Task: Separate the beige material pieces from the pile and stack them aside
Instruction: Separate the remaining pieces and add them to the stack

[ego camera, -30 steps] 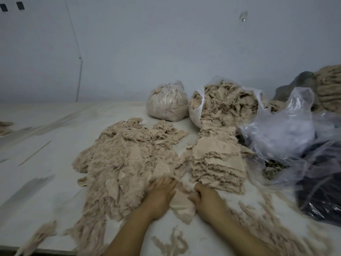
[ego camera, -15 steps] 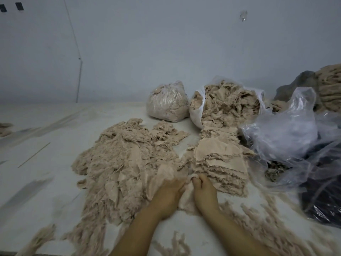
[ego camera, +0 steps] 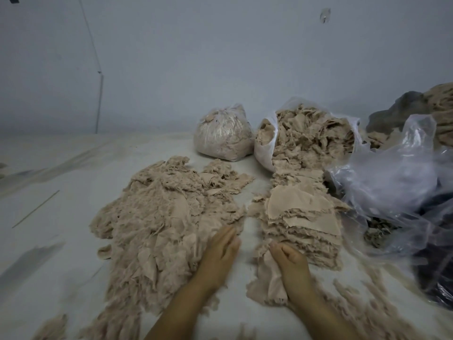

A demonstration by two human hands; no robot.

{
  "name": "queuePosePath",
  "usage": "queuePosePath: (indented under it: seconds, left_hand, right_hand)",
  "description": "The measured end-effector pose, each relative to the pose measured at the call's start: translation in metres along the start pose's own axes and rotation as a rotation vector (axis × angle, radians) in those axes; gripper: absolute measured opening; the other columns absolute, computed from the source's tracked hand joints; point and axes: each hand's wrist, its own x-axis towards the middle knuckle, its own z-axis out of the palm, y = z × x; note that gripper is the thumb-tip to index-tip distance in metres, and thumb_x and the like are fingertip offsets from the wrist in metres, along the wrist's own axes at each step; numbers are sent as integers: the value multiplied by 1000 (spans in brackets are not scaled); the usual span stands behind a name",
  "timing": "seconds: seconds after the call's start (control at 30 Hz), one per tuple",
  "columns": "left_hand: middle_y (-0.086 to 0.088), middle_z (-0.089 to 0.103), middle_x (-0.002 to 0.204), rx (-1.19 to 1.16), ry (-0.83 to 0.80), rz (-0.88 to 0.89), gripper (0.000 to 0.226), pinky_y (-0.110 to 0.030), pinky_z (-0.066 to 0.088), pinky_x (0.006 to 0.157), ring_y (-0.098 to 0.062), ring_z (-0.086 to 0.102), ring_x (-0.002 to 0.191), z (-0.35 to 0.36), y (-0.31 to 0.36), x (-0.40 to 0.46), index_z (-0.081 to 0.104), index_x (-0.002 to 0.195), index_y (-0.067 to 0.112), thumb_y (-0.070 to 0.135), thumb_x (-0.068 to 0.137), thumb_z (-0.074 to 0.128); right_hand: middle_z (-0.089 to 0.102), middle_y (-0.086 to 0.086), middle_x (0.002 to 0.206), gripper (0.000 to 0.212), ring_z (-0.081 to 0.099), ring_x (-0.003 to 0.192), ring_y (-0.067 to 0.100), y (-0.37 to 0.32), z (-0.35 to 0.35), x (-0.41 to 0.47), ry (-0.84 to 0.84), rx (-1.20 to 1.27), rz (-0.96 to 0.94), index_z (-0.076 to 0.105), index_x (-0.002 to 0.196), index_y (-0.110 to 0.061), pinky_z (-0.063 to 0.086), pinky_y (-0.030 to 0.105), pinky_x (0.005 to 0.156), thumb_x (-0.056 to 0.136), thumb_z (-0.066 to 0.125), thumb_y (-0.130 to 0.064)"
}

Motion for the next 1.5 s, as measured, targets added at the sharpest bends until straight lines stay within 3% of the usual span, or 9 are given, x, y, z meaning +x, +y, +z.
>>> queuePosePath:
  seconds: [0.13,0.2,0.27,0.4,0.8,1.07,1.2,1.37,1.5]
  left_hand:
    - [10,59,119,-318,-184,25,56,-9,44,85,3,55,104,9,25,2,52,129,29,30,79,75]
    - [4,62,84,-351,-28,21,6,-22,45,71,-4,55,76,17,37,1,64,89,18,13,87,66]
    - [6,54,65,-378,137,-2,25,-24,39,61,-4,47,62,21,44,0,54,69,17,9,93,56]
    - [1,51,59,-441,280,-61,30,-22,39,51,-3,45,50,24,56,-2,52,69,12,13,98,48]
    - [-5,48,62,-818,404,-409,29,-23,38,45,-16,45,53,32,69,-14,47,67,13,10,96,41]
    - [-1,39,56,-640,540,-163,37,-27,34,56,-16,36,56,24,75,-7,42,61,15,17,98,47]
    - [6,37,40,-747,490,-166,34,-20,32,40,-11,32,35,3,83,3,49,65,11,17,99,47]
    - [5,49,52,-74,480,-42,39,-15,29,46,-8,45,49,-21,55,-12,47,59,16,20,97,50]
    - [-1,54,80,421,368,4,16,-24,32,64,-18,50,79,-37,21,-21,57,79,15,26,92,56]
  right_hand:
    - [62,3,56,38,55,53,13,-8,0,1,-89,-7,43,66,57,-15,45,20,50,93,56,-12]
    - [71,0,64,32,63,59,7,-10,0,-1,-66,29,45,71,68,-15,50,15,56,95,53,-16]
    - [74,2,77,23,66,69,7,-13,-1,-4,-110,48,74,72,80,-13,52,18,64,92,56,-23]
    - [72,15,91,13,67,81,25,-9,-2,-4,-62,16,123,67,95,-7,53,39,74,93,59,-17]
    - [71,-2,88,11,67,83,14,-18,-4,-2,210,-26,-71,65,84,-29,53,33,74,92,59,-34]
    - [65,-18,66,18,59,67,-2,-79,-4,40,199,-221,-271,65,69,-31,42,8,61,86,69,-27]
    - [67,4,76,27,59,78,23,-111,-13,90,192,-444,-230,69,76,-14,42,31,67,89,62,-36]
    - [60,12,119,44,54,110,32,-119,-44,114,238,-919,-120,55,125,-12,42,36,85,96,46,-45]
    - [57,3,108,22,48,98,15,-88,-37,66,70,-919,-500,58,115,-16,39,30,80,95,52,-22]
